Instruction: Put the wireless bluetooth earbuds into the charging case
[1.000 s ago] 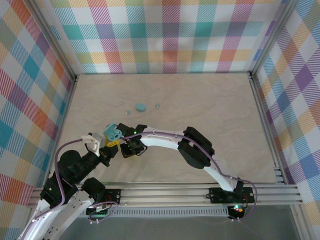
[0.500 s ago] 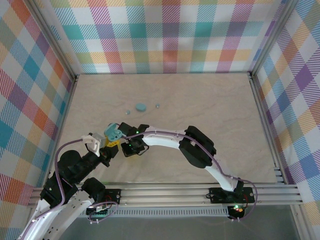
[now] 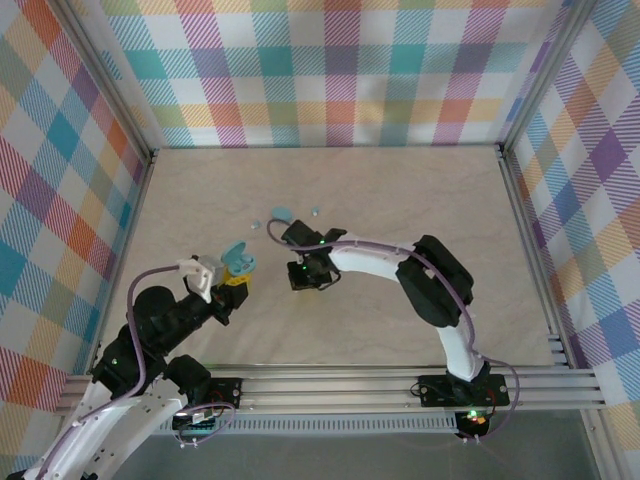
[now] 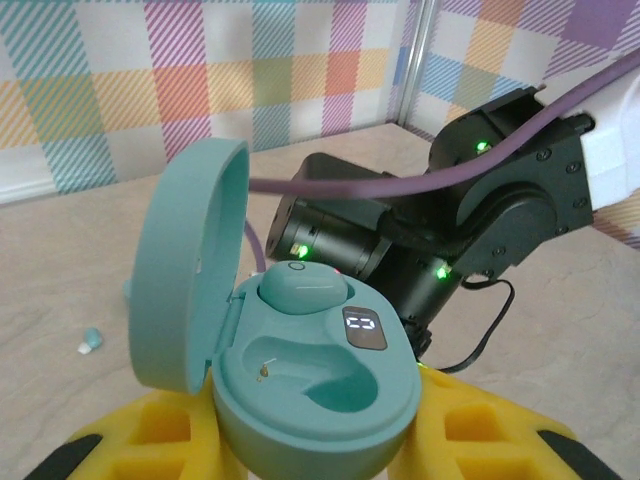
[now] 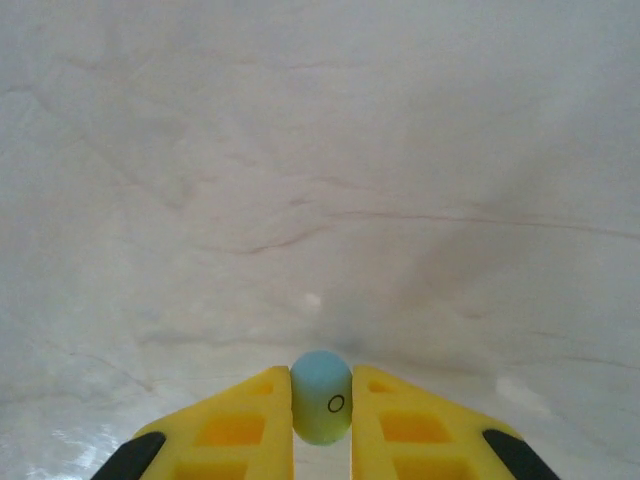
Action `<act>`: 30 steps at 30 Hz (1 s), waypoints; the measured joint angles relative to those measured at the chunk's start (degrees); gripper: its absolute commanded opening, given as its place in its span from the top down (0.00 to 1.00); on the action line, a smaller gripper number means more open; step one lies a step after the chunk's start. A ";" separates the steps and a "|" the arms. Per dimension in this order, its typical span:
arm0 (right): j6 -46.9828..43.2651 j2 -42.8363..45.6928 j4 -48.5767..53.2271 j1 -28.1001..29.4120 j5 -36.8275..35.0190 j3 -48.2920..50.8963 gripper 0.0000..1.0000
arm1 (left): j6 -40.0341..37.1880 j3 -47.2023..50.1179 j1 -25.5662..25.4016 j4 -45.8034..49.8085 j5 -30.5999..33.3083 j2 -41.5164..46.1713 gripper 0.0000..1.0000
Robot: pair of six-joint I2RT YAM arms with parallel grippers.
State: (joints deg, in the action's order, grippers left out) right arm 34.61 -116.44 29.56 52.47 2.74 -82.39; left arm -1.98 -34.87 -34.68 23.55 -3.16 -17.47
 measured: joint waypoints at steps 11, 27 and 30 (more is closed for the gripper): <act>-1.09 12.66 -2.60 -8.96 -0.87 14.03 0.83 | 1.90 4.31 0.00 -12.50 -6.34 -10.60 0.93; -5.35 30.34 -1.05 -20.35 -1.36 22.60 0.83 | 4.28 6.97 -0.48 -33.51 -11.69 -28.17 0.92; -6.34 33.42 0.48 -20.96 -1.22 22.47 0.83 | 4.11 6.64 -0.92 -36.59 -12.50 -32.28 0.92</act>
State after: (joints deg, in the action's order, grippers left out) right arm 28.27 -83.02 30.04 31.51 1.52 -59.92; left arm 2.13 -28.23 -35.59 -13.04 -15.66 -49.76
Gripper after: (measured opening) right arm 0.173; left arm 0.322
